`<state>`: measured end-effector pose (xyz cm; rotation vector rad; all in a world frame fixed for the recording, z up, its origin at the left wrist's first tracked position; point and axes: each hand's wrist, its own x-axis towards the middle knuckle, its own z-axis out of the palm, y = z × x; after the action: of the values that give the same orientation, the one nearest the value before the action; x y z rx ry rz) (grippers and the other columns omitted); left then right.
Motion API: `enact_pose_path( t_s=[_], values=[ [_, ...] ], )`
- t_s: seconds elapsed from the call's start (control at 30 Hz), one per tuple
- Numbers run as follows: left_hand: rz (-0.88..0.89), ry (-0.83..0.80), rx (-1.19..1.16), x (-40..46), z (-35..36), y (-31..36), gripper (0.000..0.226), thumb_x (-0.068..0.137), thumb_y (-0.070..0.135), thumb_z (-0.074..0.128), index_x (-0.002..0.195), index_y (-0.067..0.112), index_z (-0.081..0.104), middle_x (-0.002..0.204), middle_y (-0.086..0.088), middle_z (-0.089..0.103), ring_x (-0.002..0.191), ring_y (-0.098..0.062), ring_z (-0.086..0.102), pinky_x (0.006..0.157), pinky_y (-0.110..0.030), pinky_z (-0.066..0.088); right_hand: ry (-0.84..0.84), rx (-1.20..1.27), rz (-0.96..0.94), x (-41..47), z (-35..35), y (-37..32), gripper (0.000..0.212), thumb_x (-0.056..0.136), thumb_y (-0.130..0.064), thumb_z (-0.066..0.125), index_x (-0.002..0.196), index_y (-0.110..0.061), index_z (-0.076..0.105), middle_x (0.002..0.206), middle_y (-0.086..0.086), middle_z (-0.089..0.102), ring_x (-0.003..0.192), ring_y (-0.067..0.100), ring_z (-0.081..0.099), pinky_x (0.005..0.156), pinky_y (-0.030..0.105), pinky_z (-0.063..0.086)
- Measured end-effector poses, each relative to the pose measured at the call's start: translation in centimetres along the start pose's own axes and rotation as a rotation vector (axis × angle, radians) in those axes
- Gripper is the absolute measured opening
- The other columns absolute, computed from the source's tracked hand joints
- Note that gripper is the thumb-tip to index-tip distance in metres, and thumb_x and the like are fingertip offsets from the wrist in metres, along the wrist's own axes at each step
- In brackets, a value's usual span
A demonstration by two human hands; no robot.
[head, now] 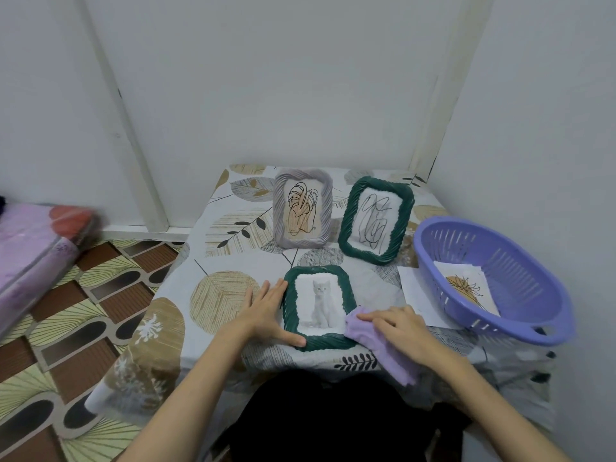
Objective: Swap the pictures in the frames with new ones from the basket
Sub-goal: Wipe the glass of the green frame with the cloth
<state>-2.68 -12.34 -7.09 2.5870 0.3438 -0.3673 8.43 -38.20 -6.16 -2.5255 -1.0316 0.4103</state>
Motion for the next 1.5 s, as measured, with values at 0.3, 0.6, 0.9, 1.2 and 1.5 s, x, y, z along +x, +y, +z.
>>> enact_pose_path(
  t_s=[0.3, 0.6, 0.9, 1.2, 1.5],
  values=[
    [0.164, 0.236, -0.878, -3.0, -0.2, 6.3, 0.062, 0.089, 0.042, 0.050, 0.143, 0.040, 0.021, 0.152, 0.005, 0.023, 0.141, -0.015, 0.022, 0.111, -0.030, 0.020, 0.186, 0.962, -0.019, -0.9, -2.1, -2.5, 0.045, 0.082, 0.002, 0.062, 0.120, -0.023, 0.058, 0.121, -0.004, 0.058, 0.089, 0.002, 0.063, 0.082, 0.019, 0.053],
    [0.190, 0.315, -1.110, -4.0, 1.0, 4.8, 0.069, 0.082, -0.008, 0.058, 0.126, 0.044, 0.043, 0.121, -0.002, 0.058, 0.101, -0.019, 0.061, 0.075, -0.025, 0.055, 0.193, 0.817, -0.067, 2.0, 2.2, -6.1, 0.049, 0.083, -0.004, 0.064, 0.125, -0.024, 0.050, 0.105, 0.013, 0.055, 0.072, 0.008, 0.051, 0.073, 0.019, 0.048],
    [-0.351, 0.395, -0.026, -5.2, -0.8, -7.0, 0.042, 0.095, 0.044, 0.040, 0.136, 0.038, 0.038, 0.153, 0.001, 0.024, 0.134, -0.030, 0.025, 0.110, -0.041, 0.022, 0.232, -0.057, 0.131, 1.9, 3.7, -2.6, 0.045, 0.091, -0.039, 0.047, 0.136, -0.032, 0.042, 0.136, 0.000, 0.040, 0.124, 0.024, 0.032, 0.102, 0.036, 0.028],
    [-0.097, 0.495, -0.068, -1.1, 0.3, 1.4, 0.050, 0.092, 0.035, 0.048, 0.135, 0.010, 0.039, 0.139, -0.014, 0.042, 0.130, -0.027, 0.035, 0.107, -0.032, 0.025, 0.219, -0.110, 0.212, 2.3, 3.7, -3.2, 0.053, 0.090, -0.046, 0.044, 0.135, -0.019, 0.042, 0.149, 0.008, 0.029, 0.136, 0.024, 0.022, 0.109, 0.037, 0.021],
    [-0.122, 0.415, -0.668, 0.3, 2.2, 3.8, 0.064, 0.060, 0.002, 0.070, 0.121, 0.014, 0.055, 0.127, -0.012, 0.053, 0.120, -0.027, 0.047, 0.102, -0.036, 0.040, 0.375, 0.424, 0.154, 1.4, 4.5, -3.3, 0.036, 0.078, -0.019, 0.069, 0.110, -0.004, 0.064, 0.110, 0.009, 0.062, 0.112, 0.028, 0.051, 0.098, 0.031, 0.038]
  ],
)
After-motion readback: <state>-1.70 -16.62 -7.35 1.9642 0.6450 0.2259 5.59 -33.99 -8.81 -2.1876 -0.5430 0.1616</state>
